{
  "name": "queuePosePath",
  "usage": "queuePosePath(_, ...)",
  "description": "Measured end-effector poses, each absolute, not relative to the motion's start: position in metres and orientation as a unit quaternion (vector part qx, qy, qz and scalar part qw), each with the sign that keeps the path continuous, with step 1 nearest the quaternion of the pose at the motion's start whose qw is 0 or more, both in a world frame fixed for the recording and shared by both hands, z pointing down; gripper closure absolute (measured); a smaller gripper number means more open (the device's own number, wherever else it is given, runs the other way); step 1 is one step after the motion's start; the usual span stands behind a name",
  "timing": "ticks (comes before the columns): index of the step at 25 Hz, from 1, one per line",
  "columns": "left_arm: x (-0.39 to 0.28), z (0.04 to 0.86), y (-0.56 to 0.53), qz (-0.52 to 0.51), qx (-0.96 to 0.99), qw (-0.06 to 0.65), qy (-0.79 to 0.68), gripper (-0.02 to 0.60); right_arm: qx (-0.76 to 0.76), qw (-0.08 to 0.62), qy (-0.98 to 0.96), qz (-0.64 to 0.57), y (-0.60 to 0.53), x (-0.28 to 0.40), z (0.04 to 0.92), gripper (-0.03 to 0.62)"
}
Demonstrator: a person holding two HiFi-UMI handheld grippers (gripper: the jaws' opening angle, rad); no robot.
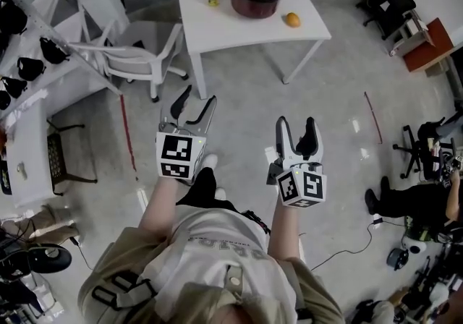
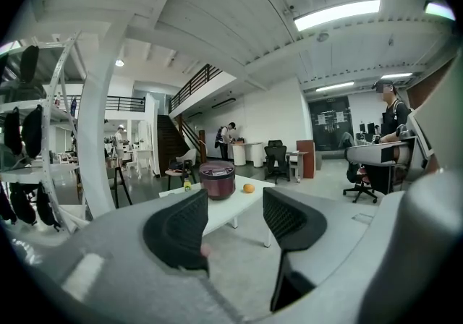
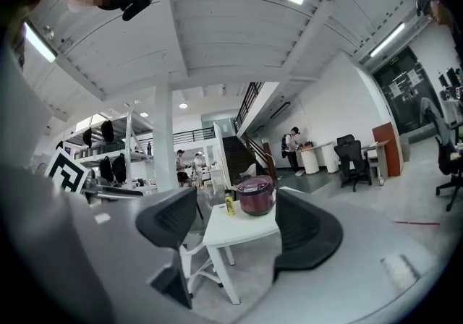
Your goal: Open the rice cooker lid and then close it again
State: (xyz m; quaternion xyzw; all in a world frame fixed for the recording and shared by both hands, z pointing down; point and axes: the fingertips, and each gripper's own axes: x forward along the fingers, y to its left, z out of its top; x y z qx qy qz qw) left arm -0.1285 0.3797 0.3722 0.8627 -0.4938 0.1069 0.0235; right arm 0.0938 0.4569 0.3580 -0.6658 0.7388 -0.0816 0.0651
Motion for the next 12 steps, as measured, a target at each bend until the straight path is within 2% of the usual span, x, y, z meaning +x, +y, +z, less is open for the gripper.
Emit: queuePosePath(12,-0.131,0.372,0.273,0.103,0.876,0.025,-0.47,0.331,-0.683,0.068,0.722,-0.087,0.36,0.09,0.362,0.275)
